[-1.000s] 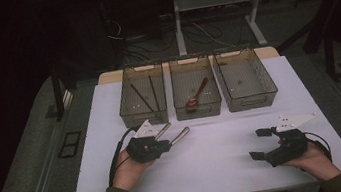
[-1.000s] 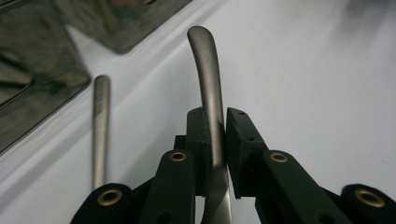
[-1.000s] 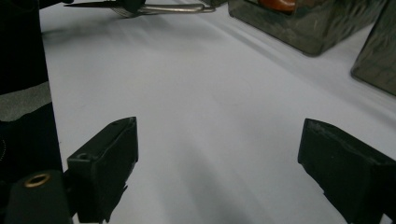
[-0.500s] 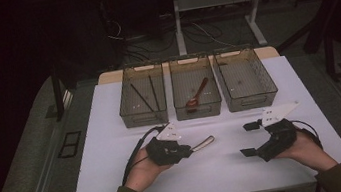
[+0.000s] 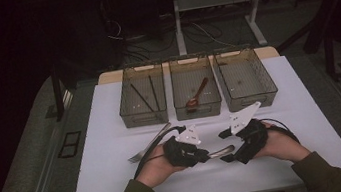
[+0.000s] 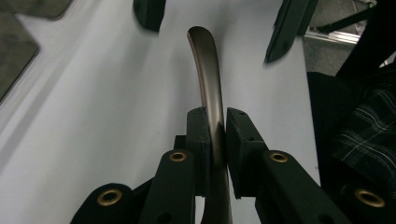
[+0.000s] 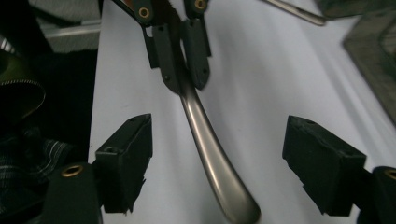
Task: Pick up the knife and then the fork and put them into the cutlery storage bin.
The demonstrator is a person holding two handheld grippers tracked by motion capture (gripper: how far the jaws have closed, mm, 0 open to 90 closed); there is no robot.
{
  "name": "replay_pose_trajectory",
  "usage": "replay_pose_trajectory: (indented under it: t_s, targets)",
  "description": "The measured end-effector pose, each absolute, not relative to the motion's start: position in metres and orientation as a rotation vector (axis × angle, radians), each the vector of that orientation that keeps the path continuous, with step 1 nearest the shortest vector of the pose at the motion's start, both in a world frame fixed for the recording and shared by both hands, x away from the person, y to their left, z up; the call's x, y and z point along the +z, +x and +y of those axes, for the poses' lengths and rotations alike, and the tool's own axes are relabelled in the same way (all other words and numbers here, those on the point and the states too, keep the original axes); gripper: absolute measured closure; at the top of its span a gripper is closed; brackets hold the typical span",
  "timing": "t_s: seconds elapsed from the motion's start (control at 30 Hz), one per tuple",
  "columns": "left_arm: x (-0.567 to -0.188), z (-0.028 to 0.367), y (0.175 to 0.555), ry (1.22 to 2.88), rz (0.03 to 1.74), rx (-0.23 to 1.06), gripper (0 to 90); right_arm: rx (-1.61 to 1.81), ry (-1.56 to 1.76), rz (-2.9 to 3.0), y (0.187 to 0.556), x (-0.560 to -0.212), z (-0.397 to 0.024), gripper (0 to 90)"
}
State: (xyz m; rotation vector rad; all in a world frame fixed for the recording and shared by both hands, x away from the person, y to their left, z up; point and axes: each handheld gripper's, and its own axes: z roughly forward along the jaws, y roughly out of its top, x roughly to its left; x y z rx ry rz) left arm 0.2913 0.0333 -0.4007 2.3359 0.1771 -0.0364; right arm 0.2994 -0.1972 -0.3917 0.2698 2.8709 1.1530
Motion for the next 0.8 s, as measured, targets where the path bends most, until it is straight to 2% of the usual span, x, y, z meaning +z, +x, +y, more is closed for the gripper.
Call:
replay_pose_trajectory:
  t_s: [0.1, 0.43, 0.8]
  targets:
    - [-0.399, 0.028, 0.291, 2.346, 0.128, -0.045, 79.1, 1.099, 0.189, 2.906, 0.299, -0.394, -0.186, 27.9]
    - [-0.396, 0.02, 0.292, 2.358, 0.069, -0.054, 79.1, 0.947, 0.057, 3.001, 0.293, -0.403, -0.163, 59.1]
    - [-0.396, 0.017, 0.292, 2.377, 0.033, -0.065, 79.0, 0.91, -0.034, 3.033, 0.293, -0.407, -0.158, 76.3]
